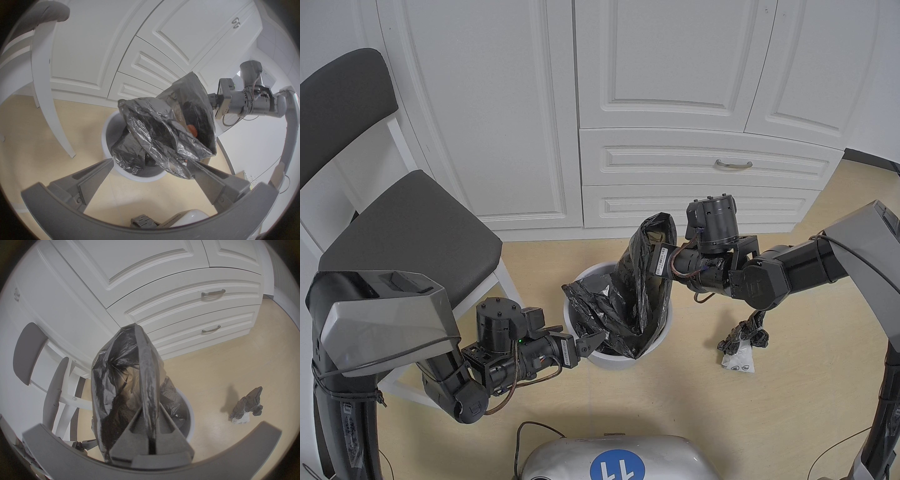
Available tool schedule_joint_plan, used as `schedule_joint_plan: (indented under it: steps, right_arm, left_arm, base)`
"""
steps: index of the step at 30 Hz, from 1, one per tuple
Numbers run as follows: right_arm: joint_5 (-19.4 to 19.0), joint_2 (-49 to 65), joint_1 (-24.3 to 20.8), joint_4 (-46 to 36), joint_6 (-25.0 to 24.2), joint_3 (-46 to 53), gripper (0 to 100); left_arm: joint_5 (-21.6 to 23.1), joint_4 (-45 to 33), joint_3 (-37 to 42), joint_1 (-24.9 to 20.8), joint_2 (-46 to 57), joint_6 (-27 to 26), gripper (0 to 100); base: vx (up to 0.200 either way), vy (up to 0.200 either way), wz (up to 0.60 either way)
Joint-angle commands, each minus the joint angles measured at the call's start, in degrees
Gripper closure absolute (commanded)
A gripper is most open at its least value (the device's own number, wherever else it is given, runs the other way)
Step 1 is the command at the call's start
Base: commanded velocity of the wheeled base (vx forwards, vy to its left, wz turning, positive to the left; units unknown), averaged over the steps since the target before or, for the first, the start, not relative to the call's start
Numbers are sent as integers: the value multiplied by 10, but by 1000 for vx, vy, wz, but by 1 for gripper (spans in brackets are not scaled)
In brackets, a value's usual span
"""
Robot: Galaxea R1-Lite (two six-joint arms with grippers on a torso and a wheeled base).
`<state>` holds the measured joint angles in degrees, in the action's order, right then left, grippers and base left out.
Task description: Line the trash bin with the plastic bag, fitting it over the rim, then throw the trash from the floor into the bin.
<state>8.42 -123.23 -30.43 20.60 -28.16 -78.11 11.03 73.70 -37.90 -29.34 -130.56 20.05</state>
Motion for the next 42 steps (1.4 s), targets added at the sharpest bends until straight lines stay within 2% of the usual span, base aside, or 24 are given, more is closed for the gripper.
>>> schedule_joint_plan:
  steps: [1, 3, 6, 12, 19, 27, 30, 42]
  right_arm:
    - [-1, 7, -2, 0, -1, 3, 100]
    - [-1, 14, -3, 1, -1, 9, 100]
    - [-1, 24, -9, 1, -1, 17, 100]
    - [-1, 38, -17, 1, -1, 28, 100]
    - [-1, 42, -28, 1, 0, 41, 100]
    - [-1, 42, -40, 1, 0, 47, 100]
    - [-1, 41, -50, 1, 0, 54, 100]
    - [0, 45, -64, 1, 2, 61, 100]
  left_arm:
    - [4, 26, 6, 5, -38, -6, 0]
    - [4, 72, -3, 5, -75, -4, 0]
    - [4, 95, -8, 4, -96, -3, 0]
    - [0, 95, -28, 3, -102, 2, 0]
    - [-14, 96, -47, 5, -94, 62, 0]
    - [-8, 107, -44, 14, -65, 72, 0]
    - [-7, 112, -43, 14, -61, 92, 0]
    - [-15, 135, -61, -11, -111, 94, 0]
  base:
    - [0, 0, 0]
    - [0, 0, 0]
    - [0, 0, 0]
    - [0, 0, 0]
    - [0, 0, 0]
    - [0, 0, 0]
    - [0, 0, 0]
    - [0, 0, 0]
